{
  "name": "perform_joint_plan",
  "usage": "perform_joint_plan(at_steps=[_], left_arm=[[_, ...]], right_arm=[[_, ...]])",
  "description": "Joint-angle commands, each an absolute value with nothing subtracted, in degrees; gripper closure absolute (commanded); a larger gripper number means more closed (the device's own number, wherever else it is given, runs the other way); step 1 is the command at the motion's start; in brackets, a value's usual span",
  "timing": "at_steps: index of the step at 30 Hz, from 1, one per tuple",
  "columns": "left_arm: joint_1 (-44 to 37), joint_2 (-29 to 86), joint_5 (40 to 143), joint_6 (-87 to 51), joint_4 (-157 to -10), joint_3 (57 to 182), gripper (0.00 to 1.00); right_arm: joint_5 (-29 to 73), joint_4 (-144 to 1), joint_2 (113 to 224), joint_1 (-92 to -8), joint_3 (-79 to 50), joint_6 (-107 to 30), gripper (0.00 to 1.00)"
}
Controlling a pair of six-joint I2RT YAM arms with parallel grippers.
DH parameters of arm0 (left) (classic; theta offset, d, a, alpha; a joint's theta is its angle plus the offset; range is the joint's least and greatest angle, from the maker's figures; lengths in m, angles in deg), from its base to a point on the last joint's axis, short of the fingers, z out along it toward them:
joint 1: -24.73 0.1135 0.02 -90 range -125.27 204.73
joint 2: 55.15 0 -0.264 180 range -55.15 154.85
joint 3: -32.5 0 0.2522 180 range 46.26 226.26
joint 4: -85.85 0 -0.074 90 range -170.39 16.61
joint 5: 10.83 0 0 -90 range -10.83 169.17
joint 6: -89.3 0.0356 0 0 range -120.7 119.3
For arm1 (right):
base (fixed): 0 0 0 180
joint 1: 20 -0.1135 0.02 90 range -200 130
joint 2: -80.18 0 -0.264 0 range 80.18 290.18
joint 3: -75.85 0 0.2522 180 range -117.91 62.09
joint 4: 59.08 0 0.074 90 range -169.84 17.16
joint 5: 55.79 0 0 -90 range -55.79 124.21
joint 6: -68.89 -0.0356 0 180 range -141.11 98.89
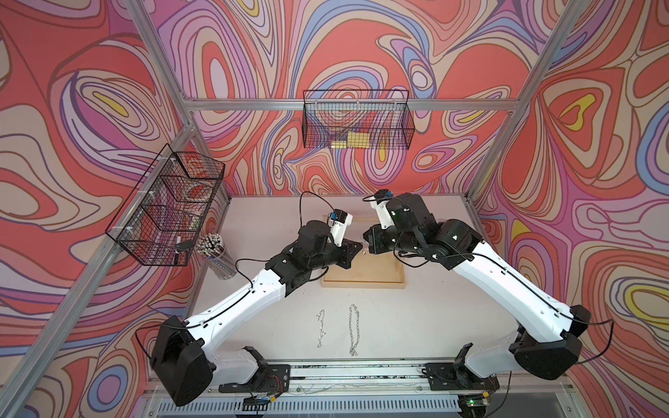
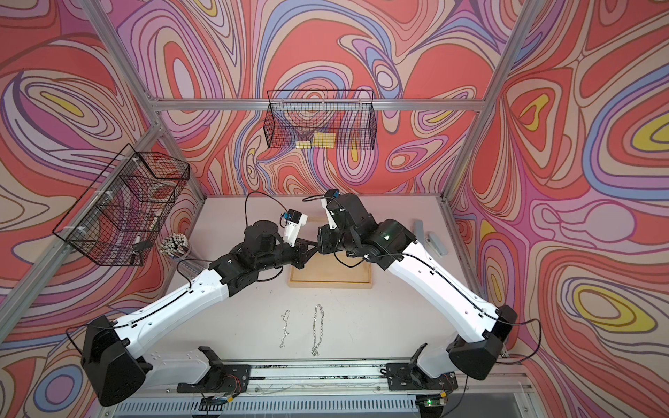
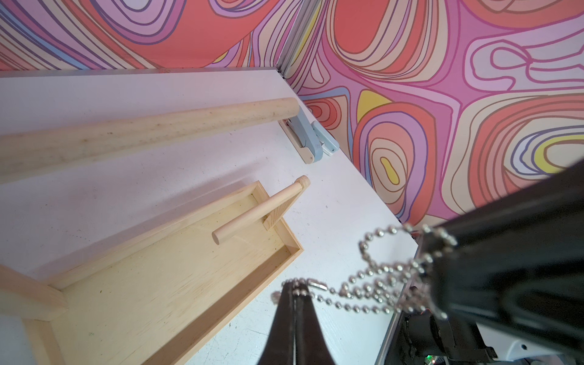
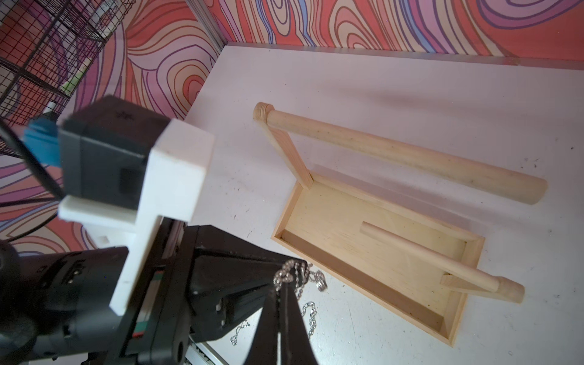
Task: Hang the necklace on the jewelry display stand
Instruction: Pick up the necklace from the center of the board.
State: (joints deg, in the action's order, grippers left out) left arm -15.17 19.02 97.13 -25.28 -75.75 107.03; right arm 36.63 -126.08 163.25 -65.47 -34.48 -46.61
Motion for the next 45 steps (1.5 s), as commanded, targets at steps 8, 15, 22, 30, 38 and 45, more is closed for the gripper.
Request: perform_joint_plan(at_steps=[8,15,22,30,38,45], left_arm=[[-14.73,15.10,97.18,-22.37,-70.77,109.10,1.00],[-14.73,14.05,98.25,-22.04,-69.51,109.52,1.00],[-14.73,14.02,100.01,-21.49,-68.00,110.45,1.00],[-14.73,15.21,105.34,-20.67,-66.70,113.57,1.00],[-14.73,16.61,106.86,-19.64,-62.65,116.72,1.00],[-14.47,16.39,105.02,-19.16,-60.26,118.13,1.00]], right_arm=[[42.30,-125.76,162.38,-65.79,-33.55,-45.64,1.00],[44.94,-124.47,162.99,-65.64,-33.28,-45.37,1.00],[46.10,-122.34,163.59,-65.61,-33.55,-45.10,1.00],[48.43,-120.72,165.52,-65.43,-32.81,-43.40,1.00],[48.12,-117.87,167.00,-64.98,-31.17,-42.52,1.00],[46.78,-116.76,164.52,-63.58,-29.45,-41.96,0.71]])
